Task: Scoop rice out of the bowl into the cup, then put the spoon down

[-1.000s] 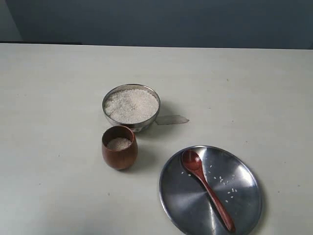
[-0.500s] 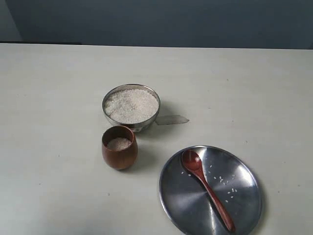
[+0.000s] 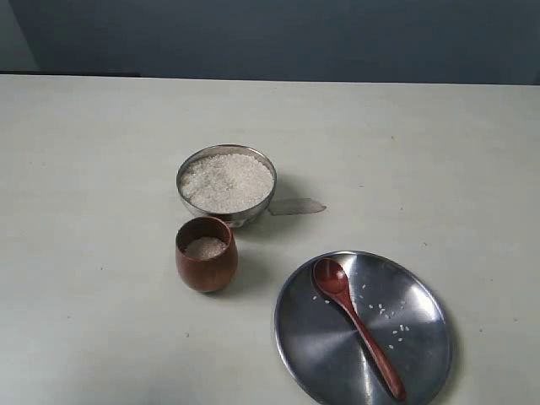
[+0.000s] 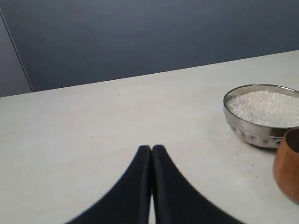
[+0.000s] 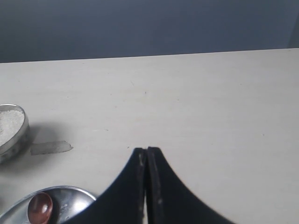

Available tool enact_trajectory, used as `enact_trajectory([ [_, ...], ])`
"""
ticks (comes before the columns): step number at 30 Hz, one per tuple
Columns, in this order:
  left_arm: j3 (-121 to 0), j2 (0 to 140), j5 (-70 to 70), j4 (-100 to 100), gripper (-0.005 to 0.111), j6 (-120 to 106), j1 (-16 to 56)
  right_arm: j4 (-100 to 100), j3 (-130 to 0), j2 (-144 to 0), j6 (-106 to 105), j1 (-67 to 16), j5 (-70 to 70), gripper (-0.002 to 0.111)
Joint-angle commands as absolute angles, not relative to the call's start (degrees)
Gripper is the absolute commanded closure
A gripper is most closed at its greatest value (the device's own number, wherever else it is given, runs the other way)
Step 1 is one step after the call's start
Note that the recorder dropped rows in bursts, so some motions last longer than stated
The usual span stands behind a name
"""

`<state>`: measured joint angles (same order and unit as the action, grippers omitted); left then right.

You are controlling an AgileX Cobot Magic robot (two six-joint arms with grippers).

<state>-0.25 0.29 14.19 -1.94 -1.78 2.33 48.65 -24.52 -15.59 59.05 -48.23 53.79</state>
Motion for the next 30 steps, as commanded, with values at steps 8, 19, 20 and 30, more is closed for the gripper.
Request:
enact_trajectory([
  [8,0.0,0.0,13.2,-2.3,0.106,-1.9,2.4,49.1,-24.3,-15.2,58.9,-48.0,53.6,0.108],
  [19,0.0,0.0,13.2,-2.3,0.106,-1.9,2.4,49.1,-24.3,-15.2,58.9,-48.0,53.6,0.108],
  [20,0.0,0.0,13.2,-2.3,0.106,-1.9,2.4,49.1,-24.3,-15.2,58.9,-48.0,53.6,0.108],
  [30,0.0,0.0,13.2,-2.3,0.106,-1.9,2.4,54.3,-21.9,-12.9,57.6,-43.4,31.9,0.108],
])
